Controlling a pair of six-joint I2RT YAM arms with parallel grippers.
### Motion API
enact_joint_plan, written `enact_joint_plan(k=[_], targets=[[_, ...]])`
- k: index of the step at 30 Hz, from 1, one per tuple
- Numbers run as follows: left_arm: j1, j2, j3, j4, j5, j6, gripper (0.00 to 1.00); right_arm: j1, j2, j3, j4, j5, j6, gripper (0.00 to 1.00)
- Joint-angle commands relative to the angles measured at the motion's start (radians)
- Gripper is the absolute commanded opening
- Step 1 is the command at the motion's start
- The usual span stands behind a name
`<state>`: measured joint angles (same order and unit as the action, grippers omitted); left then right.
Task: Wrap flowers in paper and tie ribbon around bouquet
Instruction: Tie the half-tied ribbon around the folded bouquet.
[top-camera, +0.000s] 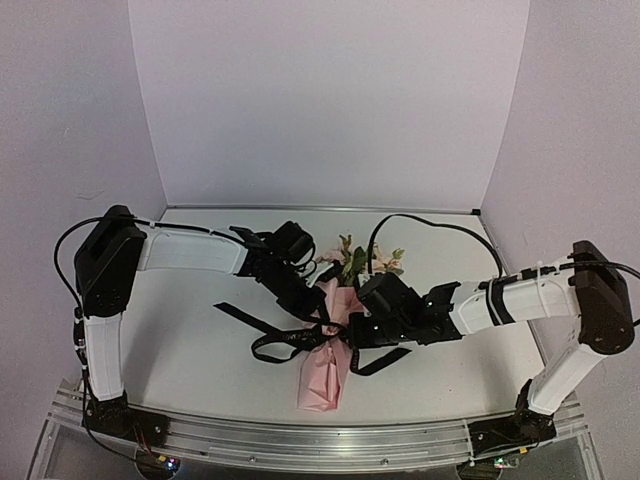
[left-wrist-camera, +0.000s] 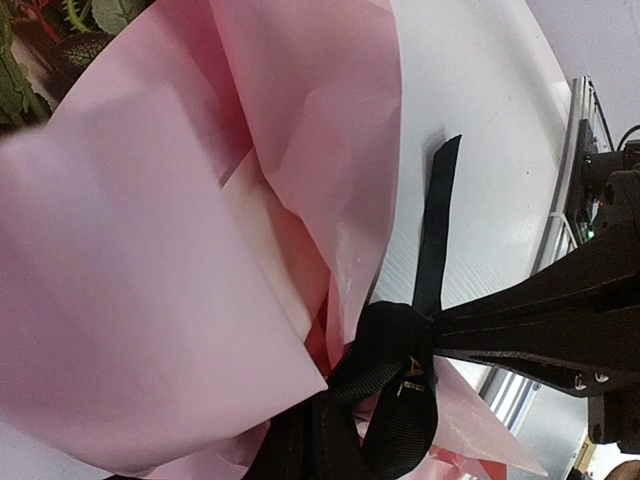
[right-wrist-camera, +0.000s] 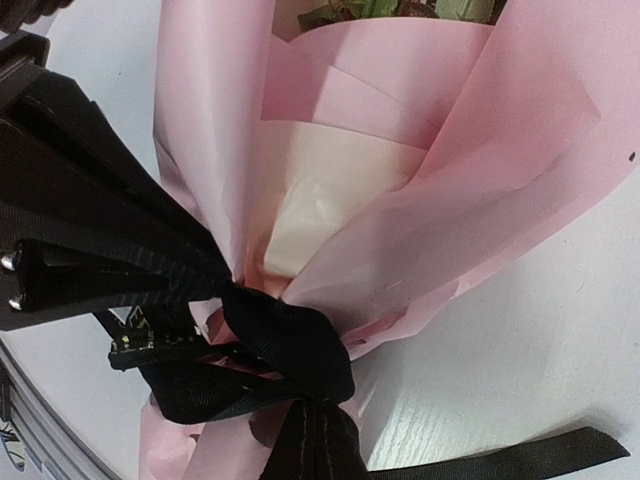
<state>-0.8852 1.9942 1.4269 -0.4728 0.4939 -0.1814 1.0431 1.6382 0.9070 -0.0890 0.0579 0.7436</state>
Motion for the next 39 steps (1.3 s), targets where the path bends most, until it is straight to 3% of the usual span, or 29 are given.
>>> enact_joint_plan(k=[1,14,26,33,39], targets=[[-0.006,-0.024,0.026,0.013,0.040,-0.010,0.00,-0.003,0.008,0.027,0.049,-0.023,0.020,0.00],[-0.006,-0.082,-0.008,0.106,0.117,-0.084,0.00,-0.025,0.039,-0.006,0.154,-0.050,0.097,0.00],[-0.006,-0.091,-0.050,0.178,0.214,-0.117,0.00,-0.090,0.124,-0.060,0.410,-0.136,0.207,0.00],[0.012,-0.072,-0.045,0.209,0.138,-0.181,0.00,-0.103,0.125,-0.142,0.604,-0.162,0.259,0.00],[0.031,-0.085,-0.052,0.242,0.164,-0.213,0.00,-0.118,0.120,-0.190,0.750,-0.169,0.289,0.00]])
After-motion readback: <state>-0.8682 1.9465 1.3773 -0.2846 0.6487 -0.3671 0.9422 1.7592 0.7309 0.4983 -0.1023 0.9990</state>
